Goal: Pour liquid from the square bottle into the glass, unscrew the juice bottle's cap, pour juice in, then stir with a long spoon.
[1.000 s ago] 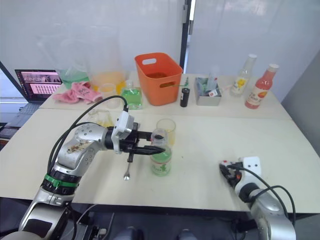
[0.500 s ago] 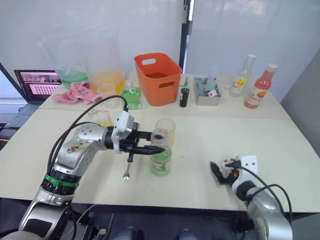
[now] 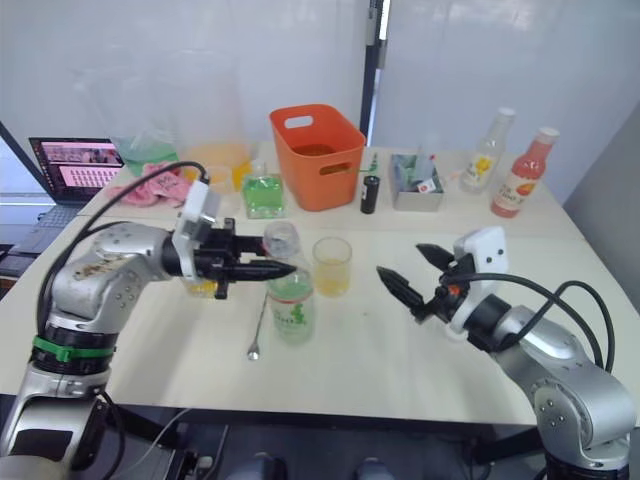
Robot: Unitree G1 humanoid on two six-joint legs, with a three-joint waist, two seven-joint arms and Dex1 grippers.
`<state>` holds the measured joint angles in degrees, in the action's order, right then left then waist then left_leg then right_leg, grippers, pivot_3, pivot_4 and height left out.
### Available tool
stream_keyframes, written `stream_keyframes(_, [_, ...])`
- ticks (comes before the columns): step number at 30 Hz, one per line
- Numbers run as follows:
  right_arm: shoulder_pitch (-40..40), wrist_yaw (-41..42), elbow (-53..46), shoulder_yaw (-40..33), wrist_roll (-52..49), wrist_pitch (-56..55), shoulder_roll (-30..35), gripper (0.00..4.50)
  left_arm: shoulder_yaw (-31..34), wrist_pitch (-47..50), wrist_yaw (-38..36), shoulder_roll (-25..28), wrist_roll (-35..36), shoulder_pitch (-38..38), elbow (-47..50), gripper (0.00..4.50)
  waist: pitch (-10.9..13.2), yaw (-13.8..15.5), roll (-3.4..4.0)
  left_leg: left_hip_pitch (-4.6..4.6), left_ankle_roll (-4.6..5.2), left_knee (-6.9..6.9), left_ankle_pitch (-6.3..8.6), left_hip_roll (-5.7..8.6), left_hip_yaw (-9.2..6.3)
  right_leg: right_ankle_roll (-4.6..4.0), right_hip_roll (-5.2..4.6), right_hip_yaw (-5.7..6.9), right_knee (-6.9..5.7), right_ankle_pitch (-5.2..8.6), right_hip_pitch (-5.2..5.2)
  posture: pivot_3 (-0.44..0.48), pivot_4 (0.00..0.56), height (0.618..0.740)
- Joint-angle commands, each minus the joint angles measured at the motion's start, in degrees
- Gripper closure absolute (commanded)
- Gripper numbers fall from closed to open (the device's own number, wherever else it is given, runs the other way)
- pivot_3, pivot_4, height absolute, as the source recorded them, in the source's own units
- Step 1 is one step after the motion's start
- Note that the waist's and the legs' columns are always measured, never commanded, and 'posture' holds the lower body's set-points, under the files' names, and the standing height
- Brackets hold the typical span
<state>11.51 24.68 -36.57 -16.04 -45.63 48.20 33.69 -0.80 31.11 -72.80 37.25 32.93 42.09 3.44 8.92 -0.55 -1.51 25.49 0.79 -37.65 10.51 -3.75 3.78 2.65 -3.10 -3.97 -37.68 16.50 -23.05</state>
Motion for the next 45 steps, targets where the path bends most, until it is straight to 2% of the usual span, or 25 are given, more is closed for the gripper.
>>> stream_keyframes(1, [1.3, -1.1, -2.0, 0.8, -2.3, 1.5, 0.5, 0.02, 1.9, -1.6, -0.4, 1.4, 0.1, 2.6, -0.6, 3.19, 0.0, 0.1, 0.0, 0.01, 0.0, -0.01, 0.0, 0.01, 0.0, 0.0, 0.0, 0.0, 0.01, 0.0, 0.0, 0.0, 0.15, 0.739])
stream_keyframes(5, [1.8, -2.3, -0.7, 5.7, 1.1, 1.9, 0.4, 0.02, 1.2, -6.8, -0.1, 2.8, -4.6, 6.1, -6.2, 3.19, 0.0, 0.2, -0.03, 0.04, 0.0, -0.01, 0.0, 0.01, 0.01, 0.0, 0.0, 0.01, 0.01, 0.0, -0.04, 0.0, 0.15, 0.739])
stream_keyframes(13, [2.4, -5.0, 0.5, 9.7, 6.6, 0.2, -1.5, 0.02, -1.7, -19.7, 1.4, -2.3, -12.4, 10.3, -16.2, 3.19, 0.0, 0.4, -0.03, 0.11, 0.0, -0.02, 0.0, 0.02, 0.02, 0.0, 0.0, 0.0, 0.02, 0.0, -0.08, 0.0, 0.15, 0.739])
stream_keyframes(24, [3.2, -8.5, -0.9, 11.2, 8.5, 0.9, -6.3, 0.02, -5.3, -54.7, 12.0, -13.0, -28.2, 20.9, -44.8, 3.19, 0.0, 1.1, -0.05, 0.33, 0.01, -0.09, 0.0, 0.04, 0.01, 0.03, 0.01, 0.02, 0.03, -0.02, -0.21, 0.0, 0.15, 0.739])
stream_keyframes(31, [5.1, -10.2, -0.3, 12.0, 10.3, 0.6, -7.8, 0.02, -7.8, -74.4, 20.6, -14.9, -37.4, 26.8, -60.2, 3.19, 0.0, 1.0, -0.06, 0.39, 0.01, -0.1, 0.0, 0.05, 0.0, 0.06, 0.01, 0.03, 0.04, -0.03, -0.24, 0.0, 0.15, 0.739])
stream_keyframes(36, [7.0, -10.9, 0.5, 12.4, 11.7, 0.1, -8.7, 0.02, -10.5, -81.1, 26.4, -15.5, -43.4, 28.7, -66.9, 3.19, 0.0, 1.2, -0.06, 0.41, 0.01, -0.11, 0.0, 0.07, 0.0, 0.07, 0.0, 0.04, 0.04, -0.04, -0.24, 0.0, 0.15, 0.739])
stream_keyframes(45, [6.7, -11.2, 0.1, 12.4, 13.6, -0.3, -10.0, 0.02, -16.5, -85.0, 40.9, -15.1, -55.9, 31.3, -72.2, 3.19, 0.0, 1.2, -0.06, 0.47, 0.01, -0.12, 0.0, 0.09, -0.01, 0.09, 0.0, 0.04, 0.02, -0.05, -0.27, 0.0, 0.15, 0.739])
